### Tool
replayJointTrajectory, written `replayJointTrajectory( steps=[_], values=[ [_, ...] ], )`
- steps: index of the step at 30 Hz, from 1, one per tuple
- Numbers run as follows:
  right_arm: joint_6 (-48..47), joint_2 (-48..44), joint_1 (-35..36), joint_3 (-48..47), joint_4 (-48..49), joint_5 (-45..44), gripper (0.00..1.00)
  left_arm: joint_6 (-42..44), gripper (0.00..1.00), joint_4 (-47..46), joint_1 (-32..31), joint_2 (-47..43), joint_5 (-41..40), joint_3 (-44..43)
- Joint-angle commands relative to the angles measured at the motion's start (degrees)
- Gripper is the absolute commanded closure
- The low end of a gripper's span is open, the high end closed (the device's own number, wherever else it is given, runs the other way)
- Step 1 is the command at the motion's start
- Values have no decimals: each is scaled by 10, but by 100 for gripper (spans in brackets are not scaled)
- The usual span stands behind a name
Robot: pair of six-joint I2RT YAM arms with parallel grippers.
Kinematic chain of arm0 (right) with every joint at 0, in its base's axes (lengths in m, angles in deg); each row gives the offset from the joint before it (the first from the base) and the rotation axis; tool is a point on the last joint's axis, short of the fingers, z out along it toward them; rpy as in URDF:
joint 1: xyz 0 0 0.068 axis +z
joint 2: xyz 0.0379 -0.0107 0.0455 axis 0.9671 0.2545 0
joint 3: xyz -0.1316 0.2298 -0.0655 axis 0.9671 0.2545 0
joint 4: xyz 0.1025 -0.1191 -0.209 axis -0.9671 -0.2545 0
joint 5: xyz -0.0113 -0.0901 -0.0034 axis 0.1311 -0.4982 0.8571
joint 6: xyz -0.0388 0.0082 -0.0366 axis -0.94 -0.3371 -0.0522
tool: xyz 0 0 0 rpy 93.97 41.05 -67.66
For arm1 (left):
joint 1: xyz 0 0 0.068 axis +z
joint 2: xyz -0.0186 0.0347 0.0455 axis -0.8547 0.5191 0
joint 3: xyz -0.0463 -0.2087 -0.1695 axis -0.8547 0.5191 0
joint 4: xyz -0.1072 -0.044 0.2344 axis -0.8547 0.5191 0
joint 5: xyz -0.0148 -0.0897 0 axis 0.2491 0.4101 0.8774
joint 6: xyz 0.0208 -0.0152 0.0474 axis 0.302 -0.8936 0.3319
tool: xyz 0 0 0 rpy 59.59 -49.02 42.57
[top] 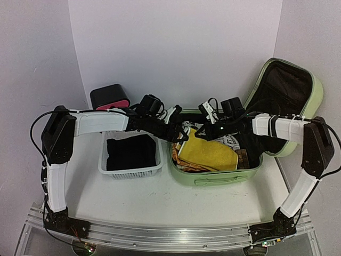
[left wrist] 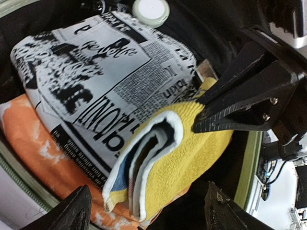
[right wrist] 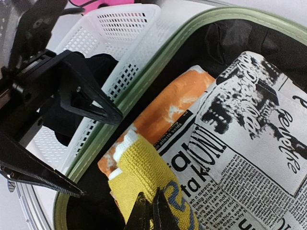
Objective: Open, take out, and arrange the luggage
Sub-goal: Pick up the clothes from the opened luggage.
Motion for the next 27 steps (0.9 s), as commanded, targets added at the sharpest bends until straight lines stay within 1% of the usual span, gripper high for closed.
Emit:
replayJointTrajectory(
  steps=[1, 4, 7, 8, 12, 14, 16, 18, 19, 20, 22, 24, 25, 27],
  values=[
    [-19, -40, 4, 7, 22, 40, 100, 8, 17, -74, 3, -11, 49, -12],
    [-21, -49, 4, 11, 24, 46, 100, 19, 16, -76, 3, 9, 73, -31],
    [-22, -53, 4, 11, 24, 48, 100, 20, 18, -76, 3, 43, 138, -64],
    [-22, -54, 4, 10, 24, 47, 100, 15, 19, -76, 3, 55, 147, -73],
    [-21, -56, 4, 6, 24, 46, 100, 10, 22, -77, 3, 77, 140, -80],
    [-22, -57, 4, 5, 24, 48, 100, 11, 26, -77, 2, 86, 142, -83],
    [-22, -56, 4, 4, 24, 46, 100, 4, 35, -77, 3, 93, 150, -89],
    [-22, -54, 4, 4, 23, 37, 96, 0, 53, -77, 2, 94, 150, -90],
    [-18, -54, 4, 4, 23, 27, 92, -2, 63, -77, 3, 92, 144, -88],
    [-15, -54, 4, 5, 22, 13, 84, -2, 70, -77, 3, 86, 133, -83],
    [-10, -58, 1, 13, 21, -22, 68, -1, 82, -79, 2, 77, 123, -76],
    [-4, -70, -11, 29, 20, -46, 58, -3, 93, -80, 2, 72, 121, -74],
    [-1, -75, -22, 38, 20, -47, 54, -5, 98, -80, 3, 70, 121, -74],
    [8, -88, -47, 55, 19, -44, 45, -8, 100, -81, 3, 67, 120, -73]
  ],
)
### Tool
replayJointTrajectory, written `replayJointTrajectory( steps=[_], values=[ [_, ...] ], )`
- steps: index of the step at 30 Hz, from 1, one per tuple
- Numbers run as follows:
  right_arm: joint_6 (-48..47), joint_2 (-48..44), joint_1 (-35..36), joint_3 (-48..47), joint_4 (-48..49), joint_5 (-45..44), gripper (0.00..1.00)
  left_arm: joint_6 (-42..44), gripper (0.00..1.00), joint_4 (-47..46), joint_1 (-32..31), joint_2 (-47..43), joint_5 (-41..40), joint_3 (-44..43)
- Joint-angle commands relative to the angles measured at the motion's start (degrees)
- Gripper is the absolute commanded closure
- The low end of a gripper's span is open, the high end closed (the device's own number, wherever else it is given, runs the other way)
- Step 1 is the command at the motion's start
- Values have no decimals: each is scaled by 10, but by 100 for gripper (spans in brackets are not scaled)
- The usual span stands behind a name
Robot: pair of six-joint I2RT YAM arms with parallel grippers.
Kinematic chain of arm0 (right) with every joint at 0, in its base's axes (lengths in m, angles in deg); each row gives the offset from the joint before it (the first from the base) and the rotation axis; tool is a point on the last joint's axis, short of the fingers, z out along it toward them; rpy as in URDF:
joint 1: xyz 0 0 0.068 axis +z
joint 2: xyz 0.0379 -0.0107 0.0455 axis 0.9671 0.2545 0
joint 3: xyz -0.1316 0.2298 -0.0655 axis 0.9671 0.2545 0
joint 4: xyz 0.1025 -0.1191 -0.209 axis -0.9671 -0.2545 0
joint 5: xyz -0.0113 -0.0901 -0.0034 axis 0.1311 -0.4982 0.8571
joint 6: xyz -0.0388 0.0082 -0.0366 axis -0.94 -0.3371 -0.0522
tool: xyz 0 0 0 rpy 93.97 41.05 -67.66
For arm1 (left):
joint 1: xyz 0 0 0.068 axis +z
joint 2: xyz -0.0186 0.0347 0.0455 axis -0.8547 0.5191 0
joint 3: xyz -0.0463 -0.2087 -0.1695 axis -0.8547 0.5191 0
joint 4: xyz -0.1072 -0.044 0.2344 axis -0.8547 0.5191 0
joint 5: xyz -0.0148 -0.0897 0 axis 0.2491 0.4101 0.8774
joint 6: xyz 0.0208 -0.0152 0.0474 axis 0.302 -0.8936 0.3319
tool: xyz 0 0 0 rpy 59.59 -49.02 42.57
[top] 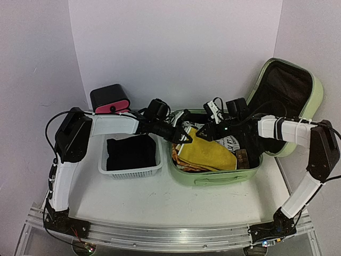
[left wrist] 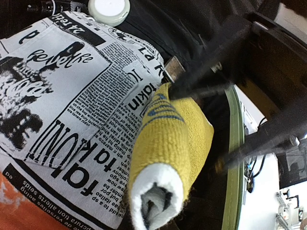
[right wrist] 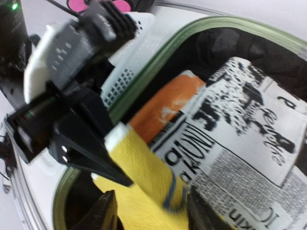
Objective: Open, take out, and arrange the luggage
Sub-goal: Pick up the clothes from the opened luggage.
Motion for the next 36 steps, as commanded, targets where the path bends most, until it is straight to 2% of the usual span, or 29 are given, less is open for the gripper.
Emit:
replayJointTrajectory(
  steps=[1, 5, 12, 18, 22, 30, 36],
  values=[
    [15, -54, -49, 33, 4, -21, 43, -5, 100, -17, 1, -27, -2, -10],
    [24, -70, -63, 59, -28, -28, 36, -21, 100, -17, 0, -41, -25, -5],
    [61, -94, -77, 111, -46, -81, 34, -88, 100, -13, 32, -67, -39, 25],
    [79, -82, -92, 116, -48, -95, 32, -84, 100, 9, 45, -89, -51, 39],
    [83, -65, -97, 114, -48, -95, 32, -62, 100, 67, 47, -93, -70, 15],
    [87, -32, -100, 109, -43, -82, 35, -52, 100, 85, 47, -91, -80, 5],
    [89, -2, -100, 94, -28, -47, 46, -48, 100, 105, 48, -83, -82, -10]
  ],
)
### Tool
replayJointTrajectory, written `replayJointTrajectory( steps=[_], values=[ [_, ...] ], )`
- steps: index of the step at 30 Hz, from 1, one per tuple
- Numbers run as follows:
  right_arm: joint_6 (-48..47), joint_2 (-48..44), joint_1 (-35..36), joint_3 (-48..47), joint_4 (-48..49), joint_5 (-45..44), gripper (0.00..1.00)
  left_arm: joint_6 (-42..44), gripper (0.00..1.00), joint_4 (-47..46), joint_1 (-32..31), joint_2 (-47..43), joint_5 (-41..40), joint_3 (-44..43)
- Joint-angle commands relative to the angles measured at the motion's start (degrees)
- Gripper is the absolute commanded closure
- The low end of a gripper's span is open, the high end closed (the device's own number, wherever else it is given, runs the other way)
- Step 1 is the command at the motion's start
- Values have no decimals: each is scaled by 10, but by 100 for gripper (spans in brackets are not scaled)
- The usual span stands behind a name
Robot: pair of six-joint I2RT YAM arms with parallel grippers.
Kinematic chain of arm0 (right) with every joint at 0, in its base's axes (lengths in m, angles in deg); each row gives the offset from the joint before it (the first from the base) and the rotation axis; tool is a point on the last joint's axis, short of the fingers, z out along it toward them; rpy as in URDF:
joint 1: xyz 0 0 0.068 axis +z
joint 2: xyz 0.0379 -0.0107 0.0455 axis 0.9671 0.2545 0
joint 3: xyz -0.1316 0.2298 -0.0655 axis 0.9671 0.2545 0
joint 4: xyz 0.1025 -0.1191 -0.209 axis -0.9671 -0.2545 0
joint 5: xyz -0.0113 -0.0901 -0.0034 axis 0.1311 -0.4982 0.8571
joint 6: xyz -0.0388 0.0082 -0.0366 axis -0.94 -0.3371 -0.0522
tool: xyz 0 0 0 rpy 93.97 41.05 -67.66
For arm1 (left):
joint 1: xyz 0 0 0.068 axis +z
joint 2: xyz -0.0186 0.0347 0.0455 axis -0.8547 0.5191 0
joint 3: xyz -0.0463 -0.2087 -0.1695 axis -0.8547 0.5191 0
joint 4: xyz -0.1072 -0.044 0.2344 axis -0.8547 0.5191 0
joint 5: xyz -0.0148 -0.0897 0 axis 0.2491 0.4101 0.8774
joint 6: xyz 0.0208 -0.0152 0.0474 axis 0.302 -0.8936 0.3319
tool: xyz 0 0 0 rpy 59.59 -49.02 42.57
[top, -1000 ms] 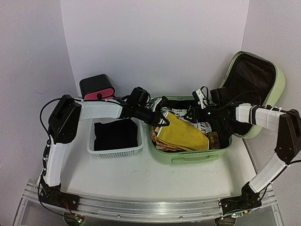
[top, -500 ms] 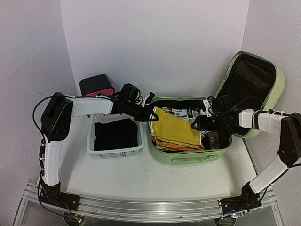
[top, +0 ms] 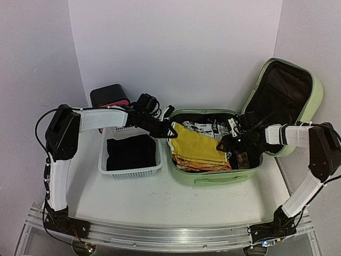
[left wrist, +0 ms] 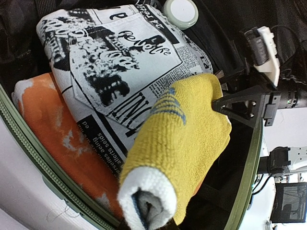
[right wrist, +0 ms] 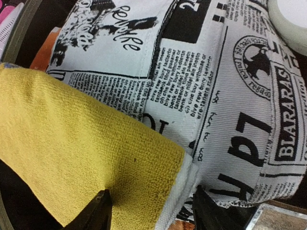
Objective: Open, take out, and arrange the luggage
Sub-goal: Pick up the clothes from the opened luggage.
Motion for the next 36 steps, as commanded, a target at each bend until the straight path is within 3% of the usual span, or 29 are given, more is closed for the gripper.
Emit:
replayJointTrajectory(
  steps=[1, 6, 8, 16, 23, 25, 27, 36],
  values=[
    [6, 21, -2, -23, 17, 44, 48, 11, 100, 13, 2, -29, -5, -37],
    [13, 29, -2, -22, 33, 95, 61, 11, 100, 16, 2, -31, -3, -35],
    [18, 23, -1, -23, 36, 110, 71, 10, 100, 17, 2, -33, -2, -35],
    [36, -57, -1, -31, 12, 72, 93, -14, 100, 19, -7, -50, 15, -41],
    [24, -99, -2, -55, -45, 47, 93, -54, 100, 18, -39, -89, -1, -48],
    [21, -102, -1, -58, -51, 42, 99, -62, 100, 19, -40, -99, -3, -52],
    [21, -108, -2, -60, -51, 40, 100, -66, 100, 19, -40, -116, -14, -48],
    [32, -112, -1, -106, -59, 102, 100, -68, 100, 69, -39, -188, -65, -22]
  ],
)
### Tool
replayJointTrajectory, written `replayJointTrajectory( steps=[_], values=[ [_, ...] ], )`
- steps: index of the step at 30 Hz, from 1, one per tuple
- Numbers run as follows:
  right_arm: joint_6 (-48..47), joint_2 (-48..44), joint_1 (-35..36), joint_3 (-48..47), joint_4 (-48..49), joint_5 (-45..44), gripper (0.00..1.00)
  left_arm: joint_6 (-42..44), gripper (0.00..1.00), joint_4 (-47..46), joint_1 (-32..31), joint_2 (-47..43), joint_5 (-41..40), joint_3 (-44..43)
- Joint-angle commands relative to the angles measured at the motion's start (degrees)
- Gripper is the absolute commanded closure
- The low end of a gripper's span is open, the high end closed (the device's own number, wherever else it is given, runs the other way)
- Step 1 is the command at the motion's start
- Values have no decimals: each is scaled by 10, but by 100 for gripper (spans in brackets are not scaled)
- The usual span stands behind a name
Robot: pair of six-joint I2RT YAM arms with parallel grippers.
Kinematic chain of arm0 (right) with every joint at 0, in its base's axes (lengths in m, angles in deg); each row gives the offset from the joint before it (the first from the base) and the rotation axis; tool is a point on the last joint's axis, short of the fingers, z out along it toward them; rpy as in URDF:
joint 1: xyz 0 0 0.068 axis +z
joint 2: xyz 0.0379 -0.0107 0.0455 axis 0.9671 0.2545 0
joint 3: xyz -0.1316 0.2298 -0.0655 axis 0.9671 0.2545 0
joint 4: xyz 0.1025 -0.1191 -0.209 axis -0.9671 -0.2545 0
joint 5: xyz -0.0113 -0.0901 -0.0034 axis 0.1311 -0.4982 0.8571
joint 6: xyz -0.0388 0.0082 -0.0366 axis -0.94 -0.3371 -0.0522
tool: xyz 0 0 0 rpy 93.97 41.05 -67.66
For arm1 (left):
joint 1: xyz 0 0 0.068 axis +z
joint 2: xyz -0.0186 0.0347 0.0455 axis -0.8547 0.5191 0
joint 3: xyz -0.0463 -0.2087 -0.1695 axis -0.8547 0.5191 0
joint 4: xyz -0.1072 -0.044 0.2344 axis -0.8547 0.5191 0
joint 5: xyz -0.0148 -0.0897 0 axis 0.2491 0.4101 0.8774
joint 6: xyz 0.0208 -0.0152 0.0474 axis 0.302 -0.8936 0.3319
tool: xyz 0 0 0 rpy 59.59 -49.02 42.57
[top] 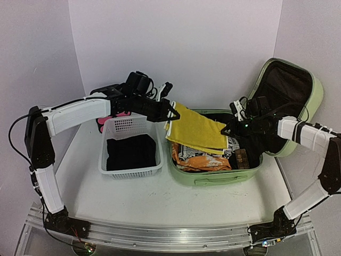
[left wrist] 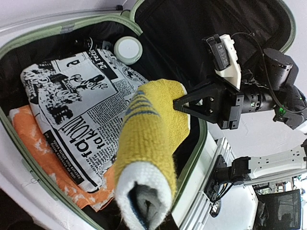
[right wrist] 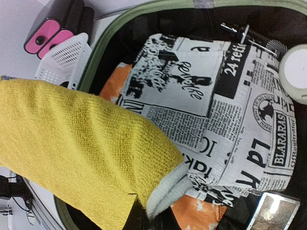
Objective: Open, take out, and arrange the luggage
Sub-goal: Pick up the clothes from the opened luggage, then place the clothes in the bin.
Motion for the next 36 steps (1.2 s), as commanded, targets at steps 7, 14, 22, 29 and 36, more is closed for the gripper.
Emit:
replayJointTrajectory(
  steps=[7, 14, 22, 29, 36],
  values=[
    [27, 5, 62, -111, -8, 65, 100, -8, 100, 62, 15, -128, -67, 65],
    [61, 67, 168, -176, -8, 36, 100, -41, 100, 91, 73, -243, -47, 187],
    [95, 161, 257, -243, 7, 18, 100, -37, 100, 170, 127, -357, -74, 299],
    [112, 245, 286, -305, 25, 8, 100, -9, 100, 173, 206, -377, -61, 358],
    [115, 327, 289, -364, 30, -14, 100, 34, 100, 161, 245, -321, -91, 370]
  ],
)
